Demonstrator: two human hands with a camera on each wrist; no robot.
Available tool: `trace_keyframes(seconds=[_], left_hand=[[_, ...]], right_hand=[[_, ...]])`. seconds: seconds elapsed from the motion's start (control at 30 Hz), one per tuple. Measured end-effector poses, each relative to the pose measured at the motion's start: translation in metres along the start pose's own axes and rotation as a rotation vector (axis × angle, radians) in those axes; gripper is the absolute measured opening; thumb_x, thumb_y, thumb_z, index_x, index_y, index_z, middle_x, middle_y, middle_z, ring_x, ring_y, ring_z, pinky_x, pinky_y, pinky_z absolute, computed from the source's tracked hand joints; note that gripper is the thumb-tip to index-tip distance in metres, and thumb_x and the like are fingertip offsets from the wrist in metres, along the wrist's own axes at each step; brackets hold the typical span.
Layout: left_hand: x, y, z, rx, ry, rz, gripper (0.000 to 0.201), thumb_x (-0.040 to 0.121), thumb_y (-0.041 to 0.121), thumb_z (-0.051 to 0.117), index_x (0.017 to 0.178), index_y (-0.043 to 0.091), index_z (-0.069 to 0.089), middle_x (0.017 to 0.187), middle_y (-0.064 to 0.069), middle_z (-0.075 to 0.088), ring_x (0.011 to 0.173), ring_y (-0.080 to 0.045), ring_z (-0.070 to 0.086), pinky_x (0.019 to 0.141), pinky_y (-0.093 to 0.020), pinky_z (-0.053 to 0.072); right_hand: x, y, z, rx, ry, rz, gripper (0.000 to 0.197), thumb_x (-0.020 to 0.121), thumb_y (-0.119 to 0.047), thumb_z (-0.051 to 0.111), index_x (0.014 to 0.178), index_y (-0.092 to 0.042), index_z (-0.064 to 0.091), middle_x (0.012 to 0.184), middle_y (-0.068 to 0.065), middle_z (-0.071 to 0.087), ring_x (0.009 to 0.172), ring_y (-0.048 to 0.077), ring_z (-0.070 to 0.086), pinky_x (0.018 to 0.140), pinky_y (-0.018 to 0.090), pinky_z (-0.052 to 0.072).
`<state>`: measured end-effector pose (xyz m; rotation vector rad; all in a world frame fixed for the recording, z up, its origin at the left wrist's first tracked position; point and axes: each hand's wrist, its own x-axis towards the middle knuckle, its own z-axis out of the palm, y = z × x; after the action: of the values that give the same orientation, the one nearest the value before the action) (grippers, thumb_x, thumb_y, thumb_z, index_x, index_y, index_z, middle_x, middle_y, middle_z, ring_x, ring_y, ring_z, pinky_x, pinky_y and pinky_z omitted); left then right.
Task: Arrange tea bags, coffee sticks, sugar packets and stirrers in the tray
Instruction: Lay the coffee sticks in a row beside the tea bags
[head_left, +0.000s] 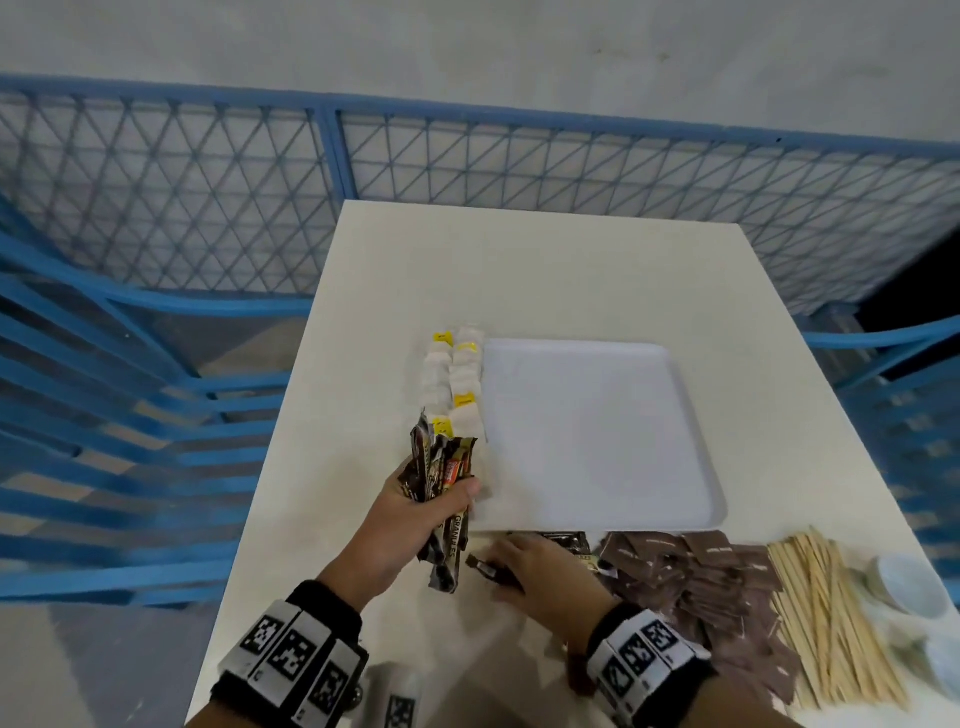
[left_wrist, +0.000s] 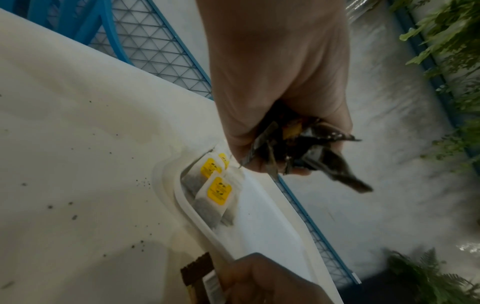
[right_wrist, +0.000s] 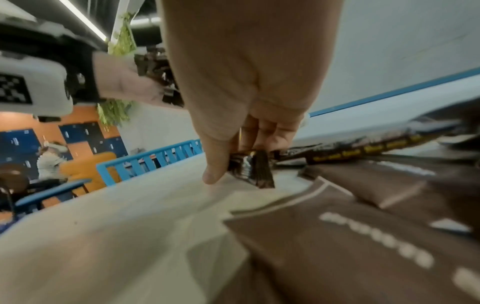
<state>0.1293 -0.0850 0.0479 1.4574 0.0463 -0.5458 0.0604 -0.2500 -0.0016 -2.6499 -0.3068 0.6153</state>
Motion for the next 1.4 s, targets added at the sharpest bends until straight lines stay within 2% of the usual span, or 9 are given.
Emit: trace_keyframes(seconds=[0.23,0.33,0.57,0.77,0.9,1.0,1.13,1.27,1.4], left_hand=[[0.007,-0.005,0.005,-0.023,-0.032,-0.037,0.037,0.074,0.025,0.074,0.101,0.003,0.064,0.085,-0.006,0.07,0.079,-0.015,0.067,0.07,-0.021,0.053],[0.01,-0.005,0.015,-0.03,0.005,-0.028,0.029,0.076,0.022,0.072,0.098,0.005,0.066,0.084,-0.003,0.07,0.078,-0.01,0.067,0.068,-0.018,0.051],[0.017,-0.002,0.035,-0.144,0.122,-0.056,0.026,0.077,0.016,0.074,0.101,0.011,0.066,0.079,-0.002,0.071,0.076,-0.019,0.069,0.066,-0.034,0.054],[0.018,0.002,0.04,-0.234,0.125,-0.042,0.028,0.07,0.017,0.073,0.097,0.011,0.066,0.078,-0.003,0.07,0.076,-0.021,0.067,0.06,-0.03,0.052],[0.02,0.006,0.042,-0.306,0.176,-0.032,0.039,0.067,0.022,0.072,0.105,0.011,0.065,0.092,-0.007,0.071,0.09,-0.027,0.067,0.076,-0.041,0.053],[0.025,0.008,0.038,-0.306,0.292,-0.003,0.045,0.063,0.025,0.075,0.105,0.01,0.066,0.094,-0.005,0.072,0.096,-0.026,0.066,0.09,-0.043,0.049],[0.029,0.009,0.036,-0.264,0.364,0.018,0.053,0.06,0.028,0.075,0.105,0.002,0.063,0.086,-0.006,0.069,0.087,-0.027,0.064,0.084,-0.044,0.05],[0.036,0.003,0.035,-0.244,0.401,0.004,0.046,0.063,0.022,0.079,0.104,0.008,0.064,0.087,-0.004,0.071,0.084,-0.024,0.065,0.081,-0.041,0.051],[0.048,0.004,0.035,-0.185,0.416,0.022,0.028,0.075,0.007,0.075,0.1,0.011,0.062,0.083,-0.006,0.068,0.073,-0.022,0.065,0.065,-0.031,0.052]], right_hand=[[-0.007,-0.004,-0.013,0.311,0.362,0.001,0.037,0.089,-0.043,0.049,0.102,-0.011,0.062,0.095,0.0,0.057,0.087,0.013,0.053,0.077,0.016,0.04],[-0.009,-0.016,-0.038,0.534,0.479,0.033,0.035,0.093,-0.044,0.047,0.095,-0.012,0.062,0.081,-0.006,0.056,0.072,0.004,0.05,0.068,0.01,0.039],[-0.012,-0.023,-0.06,0.864,0.278,0.1,0.041,0.076,-0.039,0.073,0.099,-0.022,0.043,0.067,-0.01,0.061,0.055,0.001,0.056,0.054,0.016,0.045],[-0.008,-0.009,-0.068,1.136,0.172,0.114,0.03,0.081,-0.024,0.071,0.1,-0.018,0.047,0.06,-0.006,0.059,0.057,0.015,0.05,0.057,0.029,0.044],[-0.008,-0.005,-0.081,1.224,0.112,0.103,0.023,0.086,-0.019,0.064,0.106,-0.016,0.052,0.069,-0.003,0.06,0.06,0.014,0.055,0.057,0.023,0.047],[-0.002,0.0,-0.086,1.062,0.155,0.074,0.014,0.095,-0.019,0.049,0.107,-0.02,0.056,0.081,0.0,0.059,0.067,0.008,0.059,0.067,0.024,0.054],[0.01,0.01,-0.088,0.929,0.269,0.079,0.018,0.096,-0.014,0.046,0.107,-0.022,0.058,0.086,0.004,0.055,0.062,0.0,0.055,0.061,0.016,0.049],[0.024,0.03,-0.092,1.132,0.363,0.188,0.009,0.087,-0.008,0.062,0.095,-0.012,0.061,0.07,0.0,0.061,0.058,0.01,0.057,0.062,0.019,0.051],[0.038,0.046,-0.1,1.353,0.362,0.172,0.012,0.088,0.002,0.056,0.095,-0.005,0.064,0.071,0.002,0.065,0.064,0.012,0.064,0.068,0.02,0.054]])
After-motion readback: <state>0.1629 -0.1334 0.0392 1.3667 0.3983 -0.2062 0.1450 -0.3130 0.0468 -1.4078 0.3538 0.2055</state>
